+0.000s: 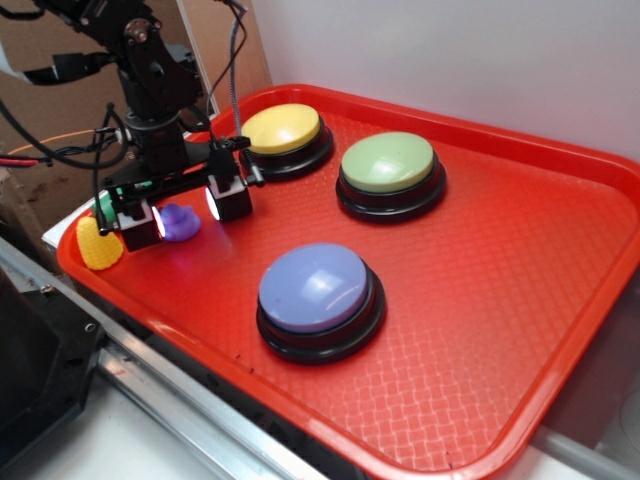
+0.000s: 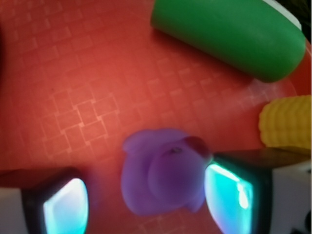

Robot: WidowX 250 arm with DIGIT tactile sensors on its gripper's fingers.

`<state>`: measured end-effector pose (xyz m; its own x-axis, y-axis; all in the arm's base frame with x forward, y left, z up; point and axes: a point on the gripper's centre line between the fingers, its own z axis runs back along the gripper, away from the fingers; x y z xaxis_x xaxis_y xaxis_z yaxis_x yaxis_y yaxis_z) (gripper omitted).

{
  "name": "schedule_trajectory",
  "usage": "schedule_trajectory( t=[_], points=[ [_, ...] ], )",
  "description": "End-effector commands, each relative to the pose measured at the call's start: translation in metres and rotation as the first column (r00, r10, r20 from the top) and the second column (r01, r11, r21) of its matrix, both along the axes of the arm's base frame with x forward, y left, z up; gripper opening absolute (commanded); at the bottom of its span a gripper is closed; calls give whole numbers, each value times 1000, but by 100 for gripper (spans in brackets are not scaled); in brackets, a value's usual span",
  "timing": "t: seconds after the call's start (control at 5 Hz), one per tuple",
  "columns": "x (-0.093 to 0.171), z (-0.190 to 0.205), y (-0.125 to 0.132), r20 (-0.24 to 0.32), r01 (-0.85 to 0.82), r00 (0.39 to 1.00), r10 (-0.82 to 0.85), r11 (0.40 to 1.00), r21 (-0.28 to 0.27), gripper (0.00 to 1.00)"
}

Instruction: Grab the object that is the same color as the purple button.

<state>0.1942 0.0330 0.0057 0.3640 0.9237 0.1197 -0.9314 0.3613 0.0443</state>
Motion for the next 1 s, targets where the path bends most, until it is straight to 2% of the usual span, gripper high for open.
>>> schedule_trajectory(
  t=[0.0,0.2,0.4,0.6,0.8],
  points=[
    [-6,0,4,11,-33,999,33,999,8,0],
    [-5,2,5,18,-23,1000,22,1000,9,0],
    [-1,18,0,-11,177,984,-177,984,15,0],
    [1,52,-11,-8,385,923,-385,922,-34,0],
    [0,77,-17,12,520,854,-521,850,-81,0]
  ],
)
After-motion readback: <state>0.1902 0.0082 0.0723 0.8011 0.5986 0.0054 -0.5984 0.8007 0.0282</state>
